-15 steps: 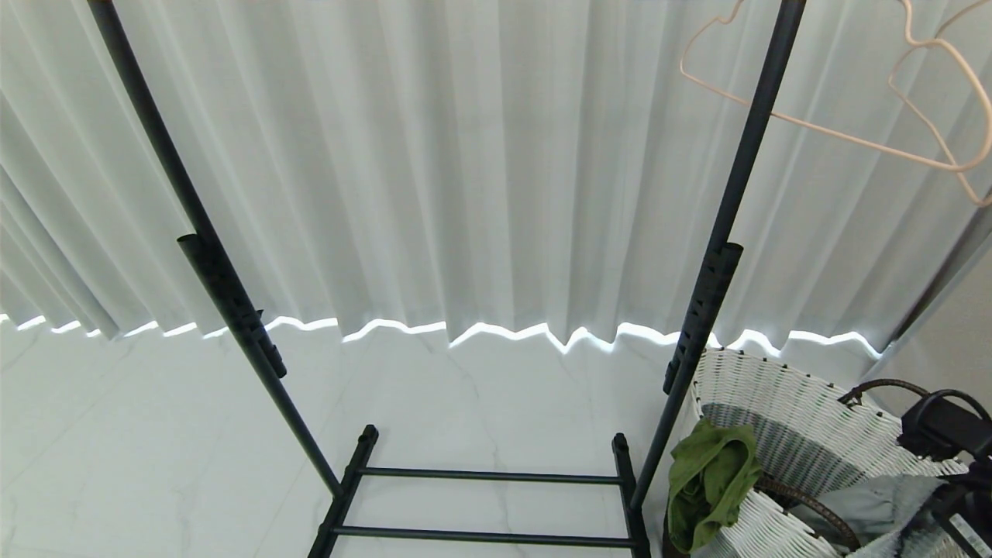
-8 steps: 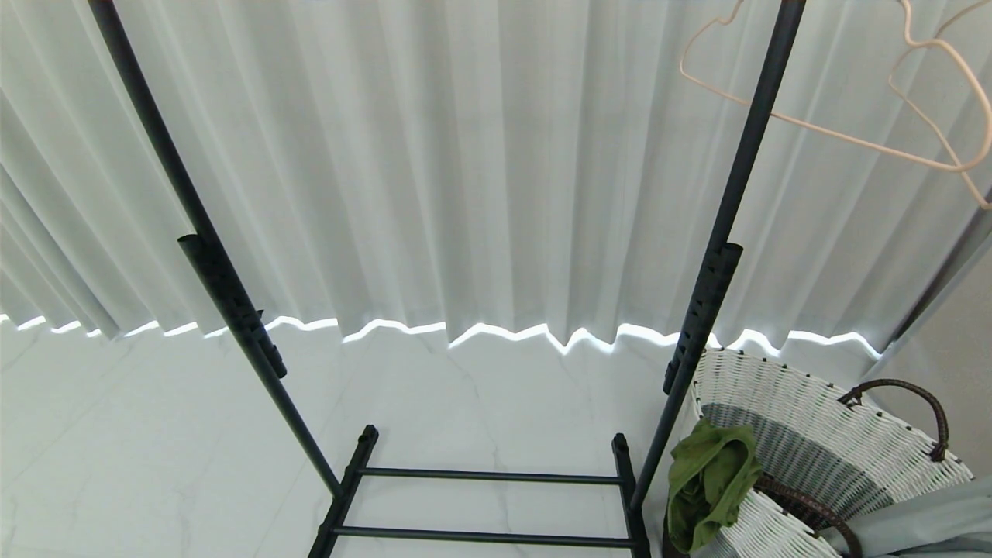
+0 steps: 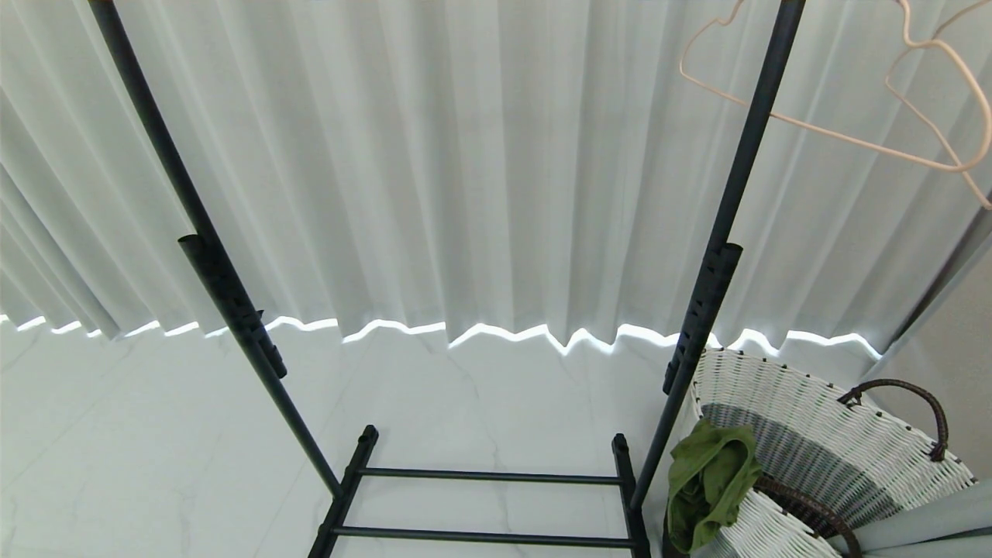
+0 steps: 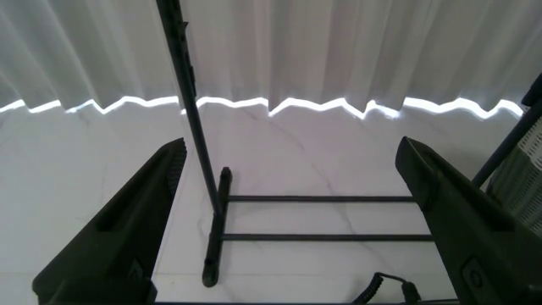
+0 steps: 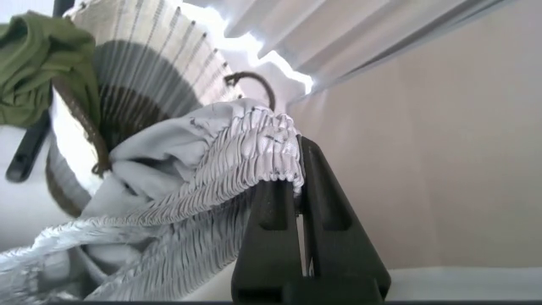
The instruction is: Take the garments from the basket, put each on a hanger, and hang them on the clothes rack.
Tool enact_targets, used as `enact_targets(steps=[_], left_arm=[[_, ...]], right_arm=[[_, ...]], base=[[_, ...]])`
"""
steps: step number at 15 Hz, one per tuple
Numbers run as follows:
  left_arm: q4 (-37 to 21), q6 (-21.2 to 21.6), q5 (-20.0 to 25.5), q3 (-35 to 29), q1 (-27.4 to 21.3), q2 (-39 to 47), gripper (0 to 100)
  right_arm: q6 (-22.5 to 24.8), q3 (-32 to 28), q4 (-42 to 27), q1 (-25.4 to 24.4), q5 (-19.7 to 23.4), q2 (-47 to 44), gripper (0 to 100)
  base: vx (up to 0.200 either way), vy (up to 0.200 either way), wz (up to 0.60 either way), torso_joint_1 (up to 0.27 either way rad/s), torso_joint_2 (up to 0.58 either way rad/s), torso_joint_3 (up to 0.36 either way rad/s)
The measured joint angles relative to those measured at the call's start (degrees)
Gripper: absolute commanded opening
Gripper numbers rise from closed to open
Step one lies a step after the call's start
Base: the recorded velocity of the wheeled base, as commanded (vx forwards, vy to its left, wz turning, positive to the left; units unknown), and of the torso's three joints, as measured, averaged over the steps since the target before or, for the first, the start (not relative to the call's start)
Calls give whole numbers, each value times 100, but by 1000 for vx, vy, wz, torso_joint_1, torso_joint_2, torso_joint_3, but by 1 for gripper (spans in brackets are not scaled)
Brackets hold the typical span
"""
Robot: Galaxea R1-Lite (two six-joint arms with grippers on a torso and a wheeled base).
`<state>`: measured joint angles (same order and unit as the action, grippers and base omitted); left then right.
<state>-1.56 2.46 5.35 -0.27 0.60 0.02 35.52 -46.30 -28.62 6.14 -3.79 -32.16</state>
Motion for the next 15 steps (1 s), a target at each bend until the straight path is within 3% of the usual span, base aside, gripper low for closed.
enact_targets(steps=[8, 15], left_arm=[[0, 18, -2, 0, 2, 0, 100], [-2, -59, -10, 0, -2, 0, 100]], right_arm=[[6, 83, -2, 0, 2, 291, 0], [30, 173, -2, -4, 163, 333, 0]], base=[[-175, 0, 0, 3, 3, 2], [0, 0, 0, 0, 0, 0]])
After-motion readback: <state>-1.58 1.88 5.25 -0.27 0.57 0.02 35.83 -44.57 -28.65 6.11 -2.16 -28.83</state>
